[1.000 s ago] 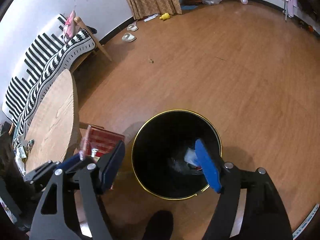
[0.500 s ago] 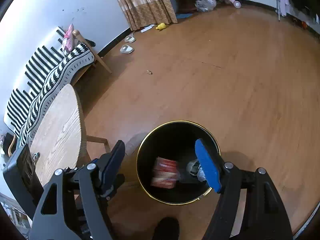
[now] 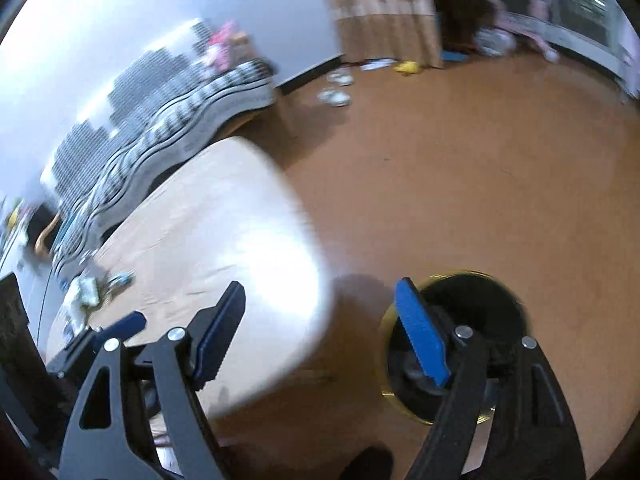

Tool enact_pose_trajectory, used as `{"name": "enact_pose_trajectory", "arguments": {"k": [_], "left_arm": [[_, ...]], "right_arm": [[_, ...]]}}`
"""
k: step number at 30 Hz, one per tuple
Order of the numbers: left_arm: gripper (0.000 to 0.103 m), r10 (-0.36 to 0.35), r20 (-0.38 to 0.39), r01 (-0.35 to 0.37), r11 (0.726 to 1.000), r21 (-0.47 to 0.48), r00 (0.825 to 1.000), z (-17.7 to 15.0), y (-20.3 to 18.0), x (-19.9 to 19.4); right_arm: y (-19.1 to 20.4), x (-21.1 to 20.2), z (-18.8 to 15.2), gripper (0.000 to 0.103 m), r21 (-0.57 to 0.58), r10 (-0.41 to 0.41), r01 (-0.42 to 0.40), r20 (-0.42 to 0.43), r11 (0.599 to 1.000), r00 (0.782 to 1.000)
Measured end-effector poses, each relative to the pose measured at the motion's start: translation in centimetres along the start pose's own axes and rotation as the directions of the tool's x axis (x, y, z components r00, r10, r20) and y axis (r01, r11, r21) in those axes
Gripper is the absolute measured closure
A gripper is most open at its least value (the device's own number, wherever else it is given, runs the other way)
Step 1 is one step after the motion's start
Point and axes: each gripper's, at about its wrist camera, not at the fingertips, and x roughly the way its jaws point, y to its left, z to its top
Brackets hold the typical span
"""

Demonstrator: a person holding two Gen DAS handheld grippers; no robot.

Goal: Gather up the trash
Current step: 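Swing both open tools back toward the table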

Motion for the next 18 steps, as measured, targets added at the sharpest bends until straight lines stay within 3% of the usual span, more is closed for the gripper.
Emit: {"name": "enact_pose_trajectory", "arguments": {"k": [4,8,11,14,18], "left_arm": [[0.012,0.128,0.013,-0.126,0.986,-0.107,0.992,-1.0,7.5,-4.8],[0.012,0.266,0.015,-0.258,0.945,-0.201,0.964,-3.3,15.1,-10.2],[0.012,0.352,-0.002,-0.339,0.899,-0.276,0.936,-5.9,20.6,-14.4],[0.012,0.428,-0.026,-0.407,0.836,-0.367,0.904,-9.8,26.0,-19.1],[0.012,0.477,-0.069,-0.457,0.777,-0.434,0.876,-14.4,30.7,-23.7]], "right_arm": [[8.8,2.9,0.2,0.028,-0.115,0.097,-0.102,-0.047,0.988,0.994],[18.9,5.7,-1.1,0.028,-0.247,0.173,-0.2,-0.127,0.948,0.977],[26.4,7.1,-3.0,0.028,-0.332,0.227,-0.28,-0.19,0.901,0.955],[33.0,8.3,-5.3,0.028,-0.395,0.264,-0.351,-0.259,0.849,0.929],[40.0,10.0,-8.8,0.028,-0.458,0.274,-0.419,-0.35,0.784,0.896]]}}
